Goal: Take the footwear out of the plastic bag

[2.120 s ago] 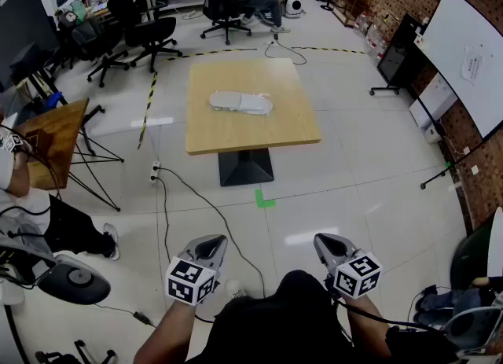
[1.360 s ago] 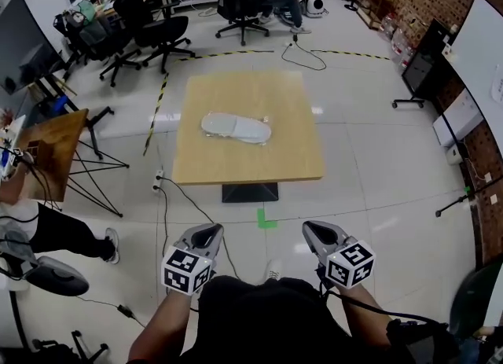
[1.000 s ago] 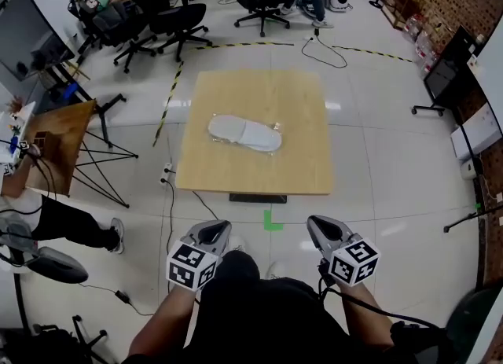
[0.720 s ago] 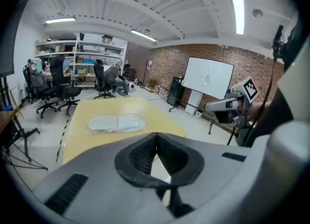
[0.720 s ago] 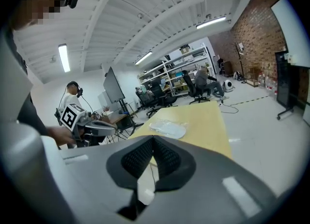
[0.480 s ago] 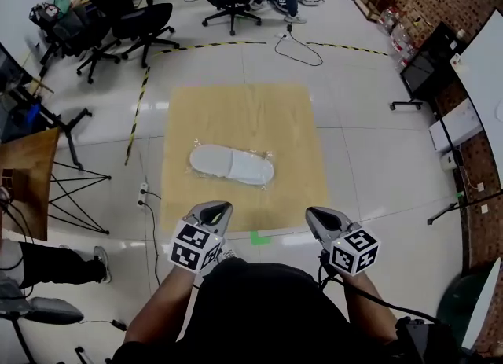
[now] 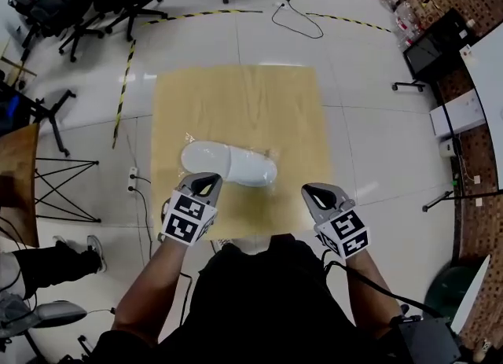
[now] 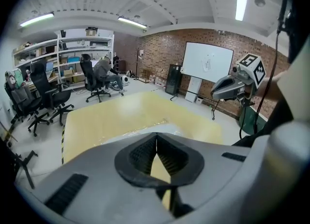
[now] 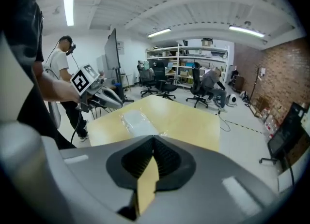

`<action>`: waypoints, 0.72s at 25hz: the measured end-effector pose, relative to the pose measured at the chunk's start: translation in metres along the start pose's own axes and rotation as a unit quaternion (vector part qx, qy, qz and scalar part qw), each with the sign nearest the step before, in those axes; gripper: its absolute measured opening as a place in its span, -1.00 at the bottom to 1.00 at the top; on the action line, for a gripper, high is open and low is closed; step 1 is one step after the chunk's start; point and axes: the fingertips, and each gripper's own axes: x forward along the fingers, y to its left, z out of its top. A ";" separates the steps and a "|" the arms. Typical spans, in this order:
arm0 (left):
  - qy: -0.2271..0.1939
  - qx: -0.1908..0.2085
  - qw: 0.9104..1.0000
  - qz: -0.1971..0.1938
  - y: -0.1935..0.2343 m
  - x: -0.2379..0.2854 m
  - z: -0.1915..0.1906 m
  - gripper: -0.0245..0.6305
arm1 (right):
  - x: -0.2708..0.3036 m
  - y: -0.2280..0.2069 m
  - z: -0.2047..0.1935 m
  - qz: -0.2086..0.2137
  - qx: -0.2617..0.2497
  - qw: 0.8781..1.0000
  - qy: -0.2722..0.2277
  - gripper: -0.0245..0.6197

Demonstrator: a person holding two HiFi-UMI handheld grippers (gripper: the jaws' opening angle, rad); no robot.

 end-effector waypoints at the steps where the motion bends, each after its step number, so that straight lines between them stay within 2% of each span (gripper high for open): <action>1: 0.005 0.005 1.000 0.002 0.003 0.008 0.002 -0.90 | 0.010 -0.002 0.001 0.012 -0.003 1.000 0.003 -0.91; 3: 0.014 0.008 1.000 0.009 0.006 0.020 0.005 -0.90 | 0.028 -0.003 0.002 0.042 -0.005 0.999 0.012 -0.91; 5: 0.023 -0.006 1.000 0.016 0.003 0.029 0.003 -0.90 | 0.042 -0.003 0.002 0.069 -0.022 0.997 0.022 -0.91; 7: 0.037 -0.012 0.999 0.022 0.002 0.042 -0.001 -0.90 | 0.057 -0.010 0.004 0.080 -0.047 0.995 0.023 -0.91; 11: 0.119 0.016 0.993 0.007 -0.011 0.079 -0.032 -0.62 | 0.100 -0.028 0.003 0.097 -0.110 0.989 0.033 -0.71; 14: 0.159 0.042 0.986 0.007 -0.011 0.097 -0.048 -0.61 | 0.135 -0.040 0.002 0.107 -0.176 0.977 0.058 -0.62; 16: 0.175 0.045 0.984 0.010 -0.010 0.103 -0.054 -0.62 | 0.155 -0.045 0.000 0.122 -0.182 0.973 0.069 -0.62; 18: 0.179 0.039 0.983 0.010 -0.011 0.106 -0.055 -0.64 | 0.168 -0.044 0.000 0.147 -0.152 0.975 0.068 -0.62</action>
